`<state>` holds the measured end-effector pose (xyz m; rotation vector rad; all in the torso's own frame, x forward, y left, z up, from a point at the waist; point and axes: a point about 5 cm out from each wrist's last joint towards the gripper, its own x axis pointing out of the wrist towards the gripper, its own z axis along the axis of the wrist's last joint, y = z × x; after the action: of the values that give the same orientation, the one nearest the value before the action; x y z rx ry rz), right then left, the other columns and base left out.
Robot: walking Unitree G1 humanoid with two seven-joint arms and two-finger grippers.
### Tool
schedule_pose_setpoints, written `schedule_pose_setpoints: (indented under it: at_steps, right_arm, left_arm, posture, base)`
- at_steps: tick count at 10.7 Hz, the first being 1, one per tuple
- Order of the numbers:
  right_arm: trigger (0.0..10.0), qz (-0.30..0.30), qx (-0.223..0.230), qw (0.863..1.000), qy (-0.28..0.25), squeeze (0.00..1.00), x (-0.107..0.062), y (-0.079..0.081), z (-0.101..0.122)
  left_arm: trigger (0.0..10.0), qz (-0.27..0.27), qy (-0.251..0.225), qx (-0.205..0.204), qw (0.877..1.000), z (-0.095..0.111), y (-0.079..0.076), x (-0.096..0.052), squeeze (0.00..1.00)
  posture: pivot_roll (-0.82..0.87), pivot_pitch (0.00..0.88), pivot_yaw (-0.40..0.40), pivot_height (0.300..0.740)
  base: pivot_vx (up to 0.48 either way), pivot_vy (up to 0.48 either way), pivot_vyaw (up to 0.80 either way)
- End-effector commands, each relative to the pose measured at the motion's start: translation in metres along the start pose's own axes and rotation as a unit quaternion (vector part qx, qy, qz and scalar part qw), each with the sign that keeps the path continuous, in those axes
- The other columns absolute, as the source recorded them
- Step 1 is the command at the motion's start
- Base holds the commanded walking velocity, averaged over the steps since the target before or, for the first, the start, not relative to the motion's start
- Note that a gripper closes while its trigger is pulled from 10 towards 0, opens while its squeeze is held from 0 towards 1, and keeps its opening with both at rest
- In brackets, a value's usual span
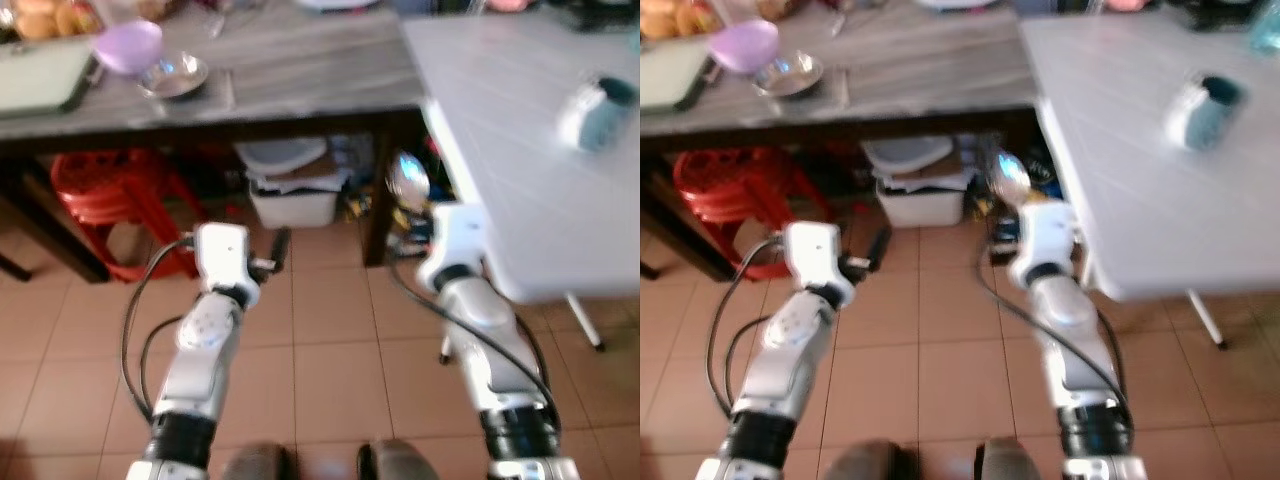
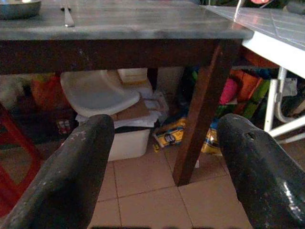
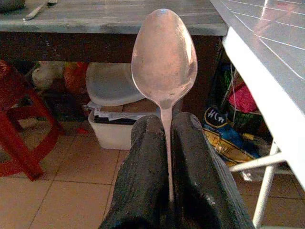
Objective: Setting the table
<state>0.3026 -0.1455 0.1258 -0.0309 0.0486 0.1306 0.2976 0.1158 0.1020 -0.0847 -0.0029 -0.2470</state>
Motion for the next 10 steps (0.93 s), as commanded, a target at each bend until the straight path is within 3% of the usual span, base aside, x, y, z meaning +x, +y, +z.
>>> schedule_pose_setpoints:
  at_steps: [1, 6, 9, 10]
  right_arm:
    - [0.0, 0.012, 0.001, 1.0, -0.015, 0.0, 0.002, 0.0083, 0.0051]
    - [0.0, 0.019, -0.002, 1.0, -0.021, 0.0, 0.0016, 0.0097, 0.0047]
    - [0.0, 0.039, -0.016, 0.999, -0.034, 0.0, 0.0002, 0.0142, 0.0069]
    - [10.0, 0.038, -0.02, 0.999, -0.033, 0.0, 0.0004, 0.0158, 0.0069]
  left_arm:
    - [10.0, 0.009, 0.003, 0.009, 1.0, -0.0015, 0.0077, -0.001, 0.0]
    - [10.0, 0.011, 0.003, 0.011, 1.0, -0.001, 0.0064, 0.0021, 0.0]
    - [10.0, 0.036, -0.002, 0.024, 0.999, 0.0013, 0.0134, 0.0015, 0.0]
    - [10.0, 0.039, 0.0, 0.025, 0.999, 0.001, 0.0149, 0.0019, 0.0]
  posture:
    - [-0.11, 0.128, 0.039, 0.74]
    - [-0.11, 0.124, 0.046, 0.74]
    - [-0.11, 0.117, 0.051, 0.74]
    - [-0.11, 0.116, 0.052, 0.74]
  base:
    - [0.48, 0.0, 0.0]
    - [0.48, 0.0, 0.0]
    - [0.466, 0.0, 0.0]
    - [0.394, 0.274, 0.0]
